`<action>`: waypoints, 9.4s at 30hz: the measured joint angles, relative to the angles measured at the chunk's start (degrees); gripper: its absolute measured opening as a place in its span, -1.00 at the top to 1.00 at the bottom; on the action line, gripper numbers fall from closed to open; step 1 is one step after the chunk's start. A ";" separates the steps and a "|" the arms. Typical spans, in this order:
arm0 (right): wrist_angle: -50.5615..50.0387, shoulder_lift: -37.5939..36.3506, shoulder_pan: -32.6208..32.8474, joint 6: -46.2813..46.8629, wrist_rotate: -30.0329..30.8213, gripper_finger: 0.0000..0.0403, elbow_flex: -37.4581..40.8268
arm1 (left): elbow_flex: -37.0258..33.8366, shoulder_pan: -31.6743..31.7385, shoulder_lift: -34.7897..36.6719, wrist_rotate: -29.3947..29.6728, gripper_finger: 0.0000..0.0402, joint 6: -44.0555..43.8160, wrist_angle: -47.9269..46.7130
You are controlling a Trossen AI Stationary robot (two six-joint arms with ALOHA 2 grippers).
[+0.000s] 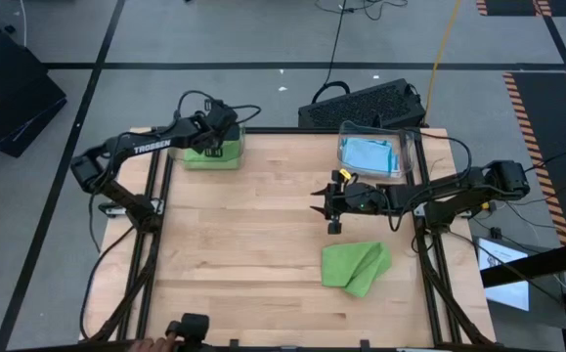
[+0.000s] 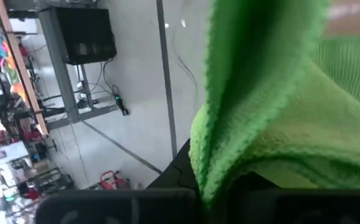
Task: Fold microfiber towels
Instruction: Put the folded green microfiber cloth into the left transparent bin
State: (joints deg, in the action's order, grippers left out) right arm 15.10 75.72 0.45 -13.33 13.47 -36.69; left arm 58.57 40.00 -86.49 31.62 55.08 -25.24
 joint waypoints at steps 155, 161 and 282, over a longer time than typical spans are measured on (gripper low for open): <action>7.38 0.04 -2.41 -3.71 -4.64 0.20 -0.02 | 0.13 -6.62 0.67 19.68 0.39 -19.61 -34.86; 7.32 0.04 -2.34 -3.56 -4.69 0.20 -0.02 | 0.13 -4.41 0.67 21.91 0.03 -22.38 -40.60; 11.55 1.03 -2.25 0.01 -13.81 0.54 0.00 | -10.25 0.32 14.22 -11.85 0.95 -90.84 0.87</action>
State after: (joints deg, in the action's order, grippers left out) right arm 26.65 76.75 -1.80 -13.32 -0.34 -36.69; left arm 48.31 40.32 -72.27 19.77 -35.77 -24.38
